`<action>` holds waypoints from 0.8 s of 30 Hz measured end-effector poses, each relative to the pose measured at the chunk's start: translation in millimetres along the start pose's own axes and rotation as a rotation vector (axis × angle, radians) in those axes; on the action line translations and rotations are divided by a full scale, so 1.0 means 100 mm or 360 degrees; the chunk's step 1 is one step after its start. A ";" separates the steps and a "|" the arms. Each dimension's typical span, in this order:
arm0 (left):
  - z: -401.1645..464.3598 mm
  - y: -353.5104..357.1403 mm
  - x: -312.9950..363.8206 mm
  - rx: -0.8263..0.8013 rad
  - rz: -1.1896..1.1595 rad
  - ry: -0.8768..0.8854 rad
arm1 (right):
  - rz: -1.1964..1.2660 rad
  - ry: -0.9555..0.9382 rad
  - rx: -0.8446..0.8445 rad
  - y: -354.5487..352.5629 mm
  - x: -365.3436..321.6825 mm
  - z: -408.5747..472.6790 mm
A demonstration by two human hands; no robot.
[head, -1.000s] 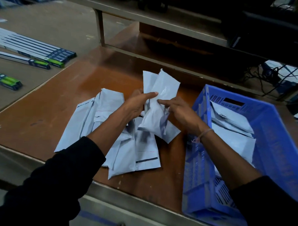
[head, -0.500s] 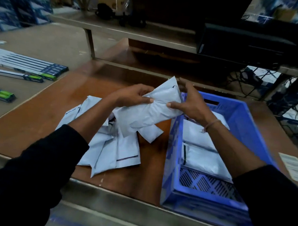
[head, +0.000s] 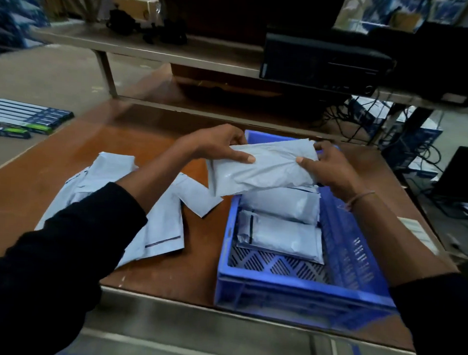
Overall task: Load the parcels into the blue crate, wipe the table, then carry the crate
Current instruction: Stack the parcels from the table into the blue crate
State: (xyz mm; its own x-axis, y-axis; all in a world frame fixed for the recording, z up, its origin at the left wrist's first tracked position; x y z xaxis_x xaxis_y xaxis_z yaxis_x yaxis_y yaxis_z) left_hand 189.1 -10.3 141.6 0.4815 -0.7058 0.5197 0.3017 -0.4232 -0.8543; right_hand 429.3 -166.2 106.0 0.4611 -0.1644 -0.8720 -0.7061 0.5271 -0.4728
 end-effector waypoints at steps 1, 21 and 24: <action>0.08 0.09 0.08 0.0008 0.0037 0.0012 | -0.0110 0.0024 0.0035 -0.10 0.09 -0.02; 0.53 1.57 0.41 -0.0473 0.0987 0.0084 | -0.1477 0.0464 -0.0457 0.12 1.12 -0.41; 0.48 1.62 0.41 -0.0597 0.0962 0.0152 | -0.1681 0.0043 -0.0299 0.10 1.12 -0.41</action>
State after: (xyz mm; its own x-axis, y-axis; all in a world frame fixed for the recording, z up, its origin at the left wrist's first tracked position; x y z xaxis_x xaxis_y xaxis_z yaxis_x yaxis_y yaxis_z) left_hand 297.9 -80.7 25.0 0.3956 -0.9178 -0.0337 -0.3061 -0.0972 -0.9470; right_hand 451.7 -214.1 -1.6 0.8763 -0.4816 -0.0118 -0.0295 -0.0293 -0.9991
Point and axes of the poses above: each hand's wrist, its own z-axis towards the middle knuckle, its own y-axis out of the palm, x = y × z, the point moved 2 cm from there along z, towards the middle knuckle, and after that the axes turned 2 degrees about -y, right-handed, at the moved point
